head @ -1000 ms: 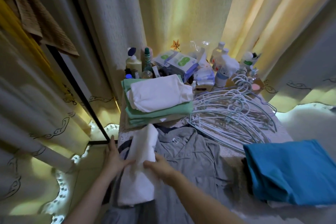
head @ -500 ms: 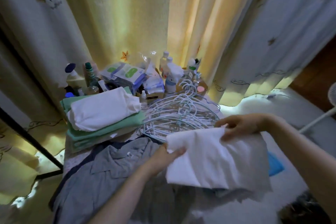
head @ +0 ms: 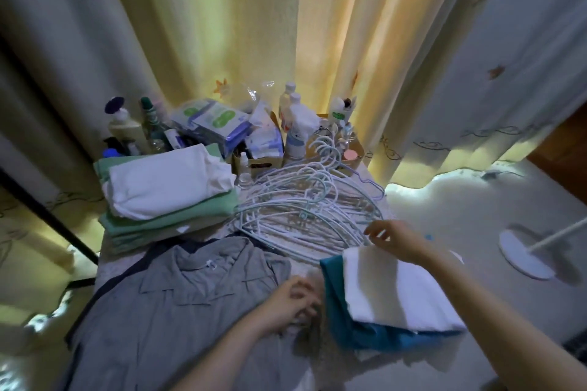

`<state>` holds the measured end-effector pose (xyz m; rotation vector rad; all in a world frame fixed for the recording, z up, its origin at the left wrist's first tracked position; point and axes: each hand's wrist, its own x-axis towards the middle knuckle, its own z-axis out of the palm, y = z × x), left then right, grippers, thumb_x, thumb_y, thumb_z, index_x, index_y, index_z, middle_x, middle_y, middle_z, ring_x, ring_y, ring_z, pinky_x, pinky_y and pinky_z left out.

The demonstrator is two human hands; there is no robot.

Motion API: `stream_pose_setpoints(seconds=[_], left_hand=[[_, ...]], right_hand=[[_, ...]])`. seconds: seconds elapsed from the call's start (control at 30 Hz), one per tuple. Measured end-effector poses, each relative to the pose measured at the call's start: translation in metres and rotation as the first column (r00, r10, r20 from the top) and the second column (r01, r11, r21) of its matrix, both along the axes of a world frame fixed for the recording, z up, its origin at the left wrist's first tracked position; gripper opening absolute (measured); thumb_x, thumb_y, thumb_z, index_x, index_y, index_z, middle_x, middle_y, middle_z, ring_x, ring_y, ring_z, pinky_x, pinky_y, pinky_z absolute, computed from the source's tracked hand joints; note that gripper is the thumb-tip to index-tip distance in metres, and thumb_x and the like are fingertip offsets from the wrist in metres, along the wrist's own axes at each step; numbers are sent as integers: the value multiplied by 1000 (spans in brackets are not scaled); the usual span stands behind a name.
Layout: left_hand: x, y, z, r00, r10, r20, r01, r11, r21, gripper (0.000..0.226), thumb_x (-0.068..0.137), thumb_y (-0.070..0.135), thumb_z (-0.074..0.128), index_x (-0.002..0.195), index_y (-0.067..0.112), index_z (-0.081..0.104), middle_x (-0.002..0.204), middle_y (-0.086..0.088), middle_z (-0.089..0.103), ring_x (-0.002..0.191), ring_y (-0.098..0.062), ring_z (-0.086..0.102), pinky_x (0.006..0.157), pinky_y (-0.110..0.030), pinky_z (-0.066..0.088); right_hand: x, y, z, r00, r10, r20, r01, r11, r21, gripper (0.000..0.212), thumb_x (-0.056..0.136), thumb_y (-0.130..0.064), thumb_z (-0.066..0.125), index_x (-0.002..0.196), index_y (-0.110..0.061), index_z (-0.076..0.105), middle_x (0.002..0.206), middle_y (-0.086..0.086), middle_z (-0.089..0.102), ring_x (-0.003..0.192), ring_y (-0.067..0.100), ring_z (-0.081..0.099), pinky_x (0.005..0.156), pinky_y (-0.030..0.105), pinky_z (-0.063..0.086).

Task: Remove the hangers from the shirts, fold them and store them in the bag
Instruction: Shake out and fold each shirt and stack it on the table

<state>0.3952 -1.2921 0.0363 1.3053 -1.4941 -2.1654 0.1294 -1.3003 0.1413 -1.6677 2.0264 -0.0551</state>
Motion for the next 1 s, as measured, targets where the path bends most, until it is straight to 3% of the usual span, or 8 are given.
stream_pose_setpoints(seconds=[0.07,0.17,0.3,0.37,0.57,0.73,0.87,1.0], left_hand=[[44,-14,-12,987,122,102,-120,993,-23,7,91,4,58,93,9,54,81,-7,66,61,-10,64,55,-23,48],[118,-40,-27,885,303,354,-221,942,-253,12,90,0,58,86,11,56,93,-19,64,88,-29,63,78,-35,47],[212,-70,-34,656,420,627,-90,868,-488,26,91,7,55,115,-1,58,116,-20,62,107,-34,59,91,-39,47],[244,-85,-37,615,424,665,-28,854,-519,30,89,6,55,118,-3,57,120,-21,60,109,-34,58,91,-41,47],[261,-101,-48,714,278,642,117,857,-502,35,93,8,52,128,6,55,131,-13,56,119,-26,52,100,-32,42],[264,-117,-51,541,319,779,257,819,-513,48,81,35,70,122,15,56,117,-8,64,112,-26,55,87,-32,42],[268,-122,-51,708,168,686,135,921,-365,40,79,38,73,108,13,64,105,-1,69,97,-21,63,81,-29,49],[273,-113,-35,874,110,474,49,949,-310,15,80,35,74,93,31,68,90,16,72,86,-4,67,75,-25,50]], right_hand=[[44,-17,-13,991,111,77,-112,994,7,21,94,-18,54,111,-21,66,106,-2,68,88,11,61,80,23,49],[107,-41,-40,965,207,161,-220,973,69,23,96,-18,52,115,-16,64,111,4,68,98,17,63,87,32,51],[178,-69,-82,956,224,189,-245,964,100,28,94,-12,50,121,-5,57,122,16,60,109,30,58,91,38,47],[205,-84,-100,961,194,200,-218,970,107,27,93,-12,48,118,-2,54,121,21,58,111,33,56,89,39,46],[225,-106,-135,984,85,156,-101,991,93,19,88,-17,53,106,-10,52,118,20,58,106,37,54,77,34,43],[221,-104,-141,972,111,207,-113,994,-3,15,78,-16,67,75,-11,53,98,22,54,91,34,54,67,35,35],[213,-88,-135,916,70,395,-43,996,-75,35,81,-22,73,68,-17,41,67,3,40,64,20,37,54,29,20],[197,-66,-123,903,144,406,-214,968,133,27,82,-31,72,78,-18,49,73,-1,48,67,16,46,58,26,33]])
